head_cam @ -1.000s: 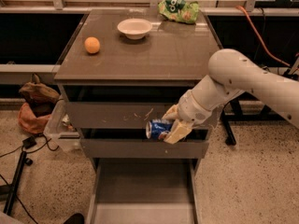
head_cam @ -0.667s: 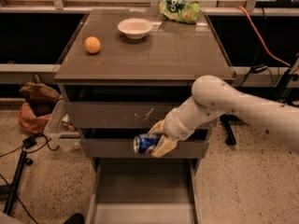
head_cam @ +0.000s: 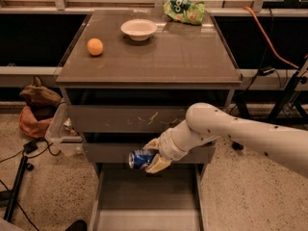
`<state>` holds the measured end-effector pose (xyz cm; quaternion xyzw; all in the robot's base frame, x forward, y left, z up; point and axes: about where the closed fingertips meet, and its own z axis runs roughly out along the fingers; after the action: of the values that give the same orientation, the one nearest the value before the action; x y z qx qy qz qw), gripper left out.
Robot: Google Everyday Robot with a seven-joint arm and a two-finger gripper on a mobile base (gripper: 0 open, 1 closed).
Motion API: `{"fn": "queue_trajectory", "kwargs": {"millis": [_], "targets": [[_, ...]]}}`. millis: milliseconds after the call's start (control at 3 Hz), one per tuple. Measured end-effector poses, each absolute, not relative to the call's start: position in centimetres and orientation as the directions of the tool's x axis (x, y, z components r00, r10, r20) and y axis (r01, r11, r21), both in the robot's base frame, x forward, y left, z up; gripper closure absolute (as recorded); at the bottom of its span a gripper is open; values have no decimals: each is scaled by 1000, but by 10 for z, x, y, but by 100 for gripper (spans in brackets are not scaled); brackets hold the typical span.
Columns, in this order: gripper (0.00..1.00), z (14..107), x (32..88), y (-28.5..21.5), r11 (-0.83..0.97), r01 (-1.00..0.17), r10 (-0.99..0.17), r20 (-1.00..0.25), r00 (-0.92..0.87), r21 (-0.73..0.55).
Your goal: Place pepsi can into bottom drawer
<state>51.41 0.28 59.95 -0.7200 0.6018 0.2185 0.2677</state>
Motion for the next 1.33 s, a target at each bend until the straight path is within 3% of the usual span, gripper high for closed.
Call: {"fn": "queue_trajectory", "kwargs": {"millis": [667, 1333], "targets": [[100, 564, 516, 12, -91, -987, -709, -687, 157, -131], [100, 417, 497, 38, 116, -992, -650, -759, -38, -49]]}}
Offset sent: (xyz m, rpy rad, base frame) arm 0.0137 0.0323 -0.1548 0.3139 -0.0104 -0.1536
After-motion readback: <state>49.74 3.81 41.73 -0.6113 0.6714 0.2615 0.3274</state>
